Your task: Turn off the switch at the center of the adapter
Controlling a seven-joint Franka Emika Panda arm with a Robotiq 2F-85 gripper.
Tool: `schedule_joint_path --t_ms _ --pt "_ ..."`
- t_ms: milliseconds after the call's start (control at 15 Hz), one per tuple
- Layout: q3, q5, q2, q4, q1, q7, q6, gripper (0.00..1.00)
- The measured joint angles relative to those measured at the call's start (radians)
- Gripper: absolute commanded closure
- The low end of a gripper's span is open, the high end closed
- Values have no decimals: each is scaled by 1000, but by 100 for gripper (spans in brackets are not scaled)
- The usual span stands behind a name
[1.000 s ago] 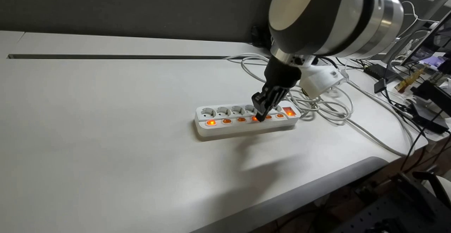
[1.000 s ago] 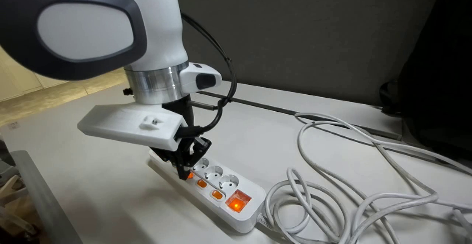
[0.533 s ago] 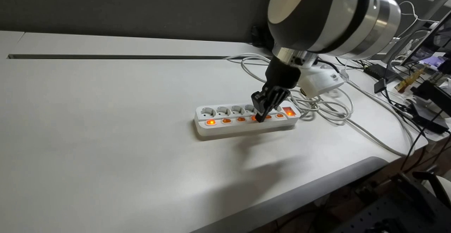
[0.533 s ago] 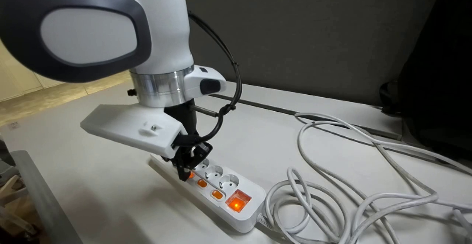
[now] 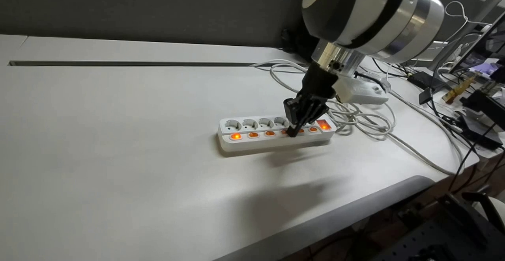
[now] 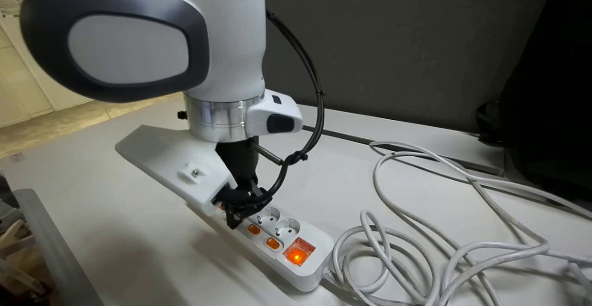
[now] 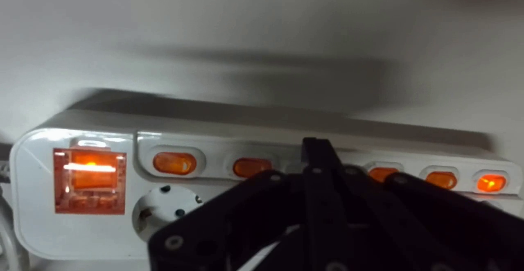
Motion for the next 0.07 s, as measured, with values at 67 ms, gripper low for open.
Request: schedule_joint_path --t_ms 67 --pt "0 20 4 10 -8 0 -19 100"
